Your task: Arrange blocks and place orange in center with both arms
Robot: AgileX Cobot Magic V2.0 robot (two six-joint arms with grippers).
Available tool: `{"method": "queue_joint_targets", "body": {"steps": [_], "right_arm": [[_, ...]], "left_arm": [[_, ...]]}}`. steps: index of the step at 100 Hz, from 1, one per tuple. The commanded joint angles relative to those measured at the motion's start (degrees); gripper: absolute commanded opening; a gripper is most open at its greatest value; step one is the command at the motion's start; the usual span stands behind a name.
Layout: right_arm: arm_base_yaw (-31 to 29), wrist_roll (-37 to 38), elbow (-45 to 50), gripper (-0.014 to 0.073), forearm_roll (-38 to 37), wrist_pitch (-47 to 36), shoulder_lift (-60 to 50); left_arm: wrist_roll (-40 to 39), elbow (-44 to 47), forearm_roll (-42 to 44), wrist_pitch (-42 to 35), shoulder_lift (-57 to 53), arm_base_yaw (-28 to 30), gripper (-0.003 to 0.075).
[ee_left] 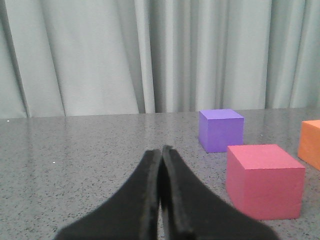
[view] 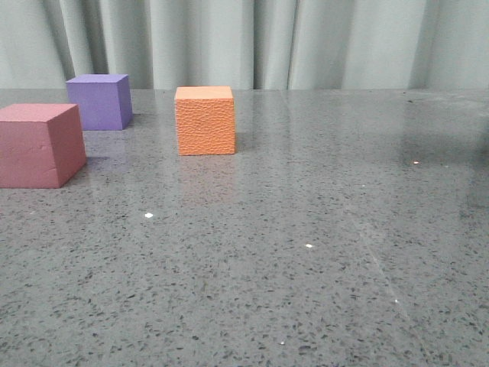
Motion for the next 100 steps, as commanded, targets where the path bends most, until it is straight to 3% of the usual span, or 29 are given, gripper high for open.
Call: {"method": "queue_joint_targets", "body": {"steps": [1,22,53,77,87,94,100], "right_arm": [[-3.91,-0.34,6.44,0.0644,-2.57,-4.45,-7.61],[-11.13,-0.28,21.45,0.0644,-1.99,-5.68,-22.88],[-11.36,-0.24,32.62,0.0644,-1.02,1.75,-40.23],[-11.36,-0.24,36.92,0.0634,0.38,2.30,-47.14],[-11.36,-0.24,37.18,0.0539,0.38,2.55,-47.59],[-11.36,-0.24,37.18,0.0403,0.38,2.55,-47.65],[-11.36,-0.24,37.18,0.0238,0.38,2.47,-47.65]], "left_arm": [[0.00,3.14,-0.08,-4.49,-1.90,0.08,-0.0019],[0.00,3.14,-0.08,-4.49,-1.90,0.08,-0.0019],[0.00,3.14,-0.08,-4.49,-1.90,0.08,-0.0019],[0.00,3.14,-0.08,-4.49,-1.90,0.08,-0.0019],[0.00,3.14,-0.08,-4.49,-1.90,0.08,-0.0019],[0.00,3.14,-0.08,-4.49,-1.90,0.08,-0.0019],[0.00,3.14,-0.08,-4.49,-1.90,0.08,-0.0019]]}}
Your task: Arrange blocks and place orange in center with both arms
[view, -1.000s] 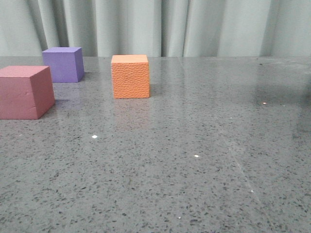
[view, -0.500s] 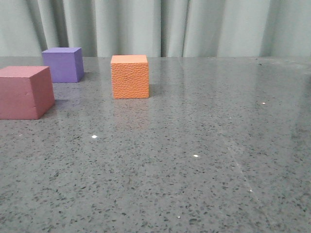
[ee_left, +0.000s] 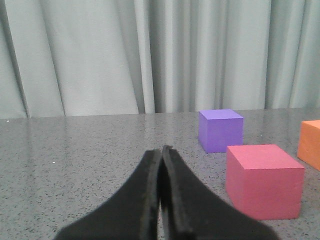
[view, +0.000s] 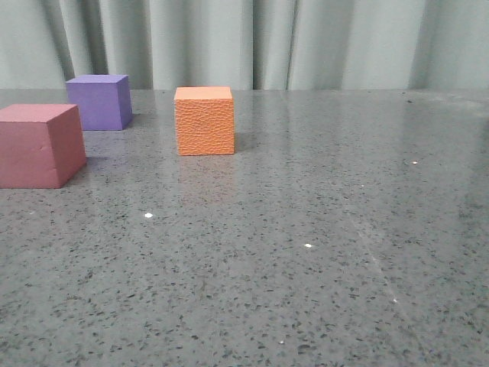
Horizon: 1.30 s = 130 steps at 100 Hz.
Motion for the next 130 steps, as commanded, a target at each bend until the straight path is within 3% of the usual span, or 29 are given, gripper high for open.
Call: {"method": "queue_joint_targets", "body": {"steps": [1,11,81,111,130], "right_arm": [[-0.39,-0.24,-1.19,0.0218,-1.80,-2.74,0.30],[-0.39,-0.24,-1.19,-0.0075,-1.80,-3.32,0.30],[-0.39,-0.31,-0.70,-0.0067,-2.51,-4.47,-0.62],[-0.39,-2.08,14.72,-0.0067,3.14,-25.92,-13.31],[-3.36,-17.34,24.28,-0.0067,18.05,-32.89,-23.02]], "left_arm": [[0.00,3.14,-0.08,-4.49,-1.90,0.08,-0.0019],[0.00,3.14,-0.08,-4.49,-1.90,0.08,-0.0019],[0.00,3.14,-0.08,-4.49,-1.90,0.08,-0.0019],[0.00,3.14,-0.08,-4.49,-1.90,0.08,-0.0019],[0.00,3.14,-0.08,-4.49,-1.90,0.08,-0.0019]]}}
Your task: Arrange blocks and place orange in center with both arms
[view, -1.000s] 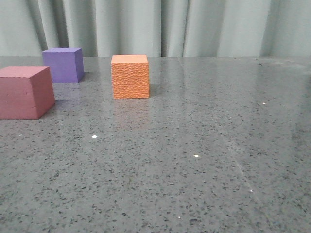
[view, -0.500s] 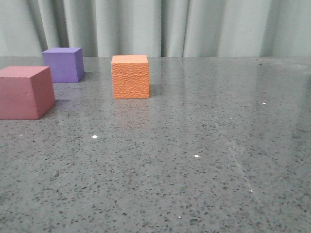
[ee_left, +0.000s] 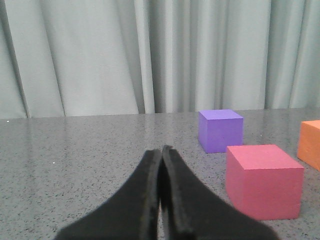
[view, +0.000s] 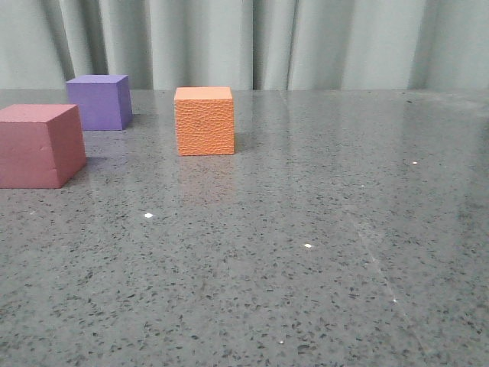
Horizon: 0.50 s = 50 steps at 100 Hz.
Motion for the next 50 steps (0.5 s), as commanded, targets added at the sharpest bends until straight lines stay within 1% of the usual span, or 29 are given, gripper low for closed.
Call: {"method": "queue_joint_targets", "body": {"steps": [1,4,10,19,37,44,50], "right_arm": [[-2.20,-9.59,2.20,-0.0067,7.13,-7.71,-2.99],[-3.43,-12.81,3.59,-0.0067,9.87,-8.71,-4.42],[-5.63,-16.55,5.59,-0.0067,13.53,-10.48,-6.53],[-9.46,-18.70,8.24,-0.0067,17.48,-13.50,-8.44],[-15.12,-18.75,12.41,-0.0067,18.23,-20.87,-8.14],[-15.75,-18.75,14.11,-0.0067,18.23,-23.88,-8.14],[-15.75,-18.75,14.06,-0.0067,18.23,-23.31,-8.14]], "left_arm": [[0.00,3.14,-0.08,-4.49,-1.90,0.08,-0.0019],[0.00,3.14,-0.08,-4.49,-1.90,0.08,-0.0019],[0.00,3.14,-0.08,-4.49,-1.90,0.08,-0.0019],[0.00,3.14,-0.08,-4.49,-1.90,0.08,-0.0019],[0.00,3.14,-0.08,-4.49,-1.90,0.08,-0.0019],[0.00,3.14,-0.08,-4.49,-1.90,0.08,-0.0019],[0.00,3.14,-0.08,-4.49,-1.90,0.08,-0.0019]]}}
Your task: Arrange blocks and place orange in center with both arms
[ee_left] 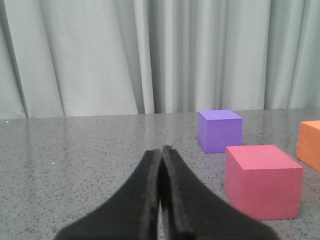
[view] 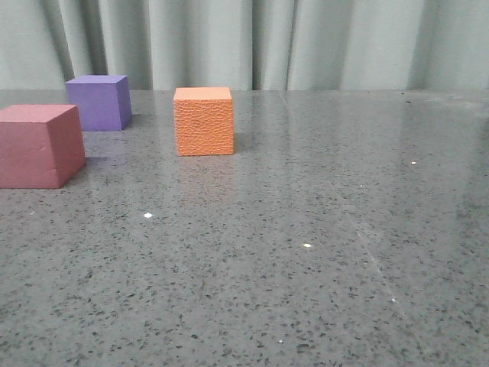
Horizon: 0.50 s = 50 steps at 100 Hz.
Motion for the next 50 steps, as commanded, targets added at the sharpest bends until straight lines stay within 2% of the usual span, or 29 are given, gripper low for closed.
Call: {"method": "queue_joint_targets", "body": {"steps": [1,50], "right_arm": [[-0.48,-0.78,-0.45,-0.0067,0.47,-6.65,-1.19],[-0.43,-0.78,-0.45,-0.0067,0.47,-6.35,-1.19]], "left_arm": [[0.00,3.14,-0.08,-4.39,-1.90,0.08,-0.0019],[0.00,3.14,-0.08,-4.39,-1.90,0.08,-0.0019]]}}
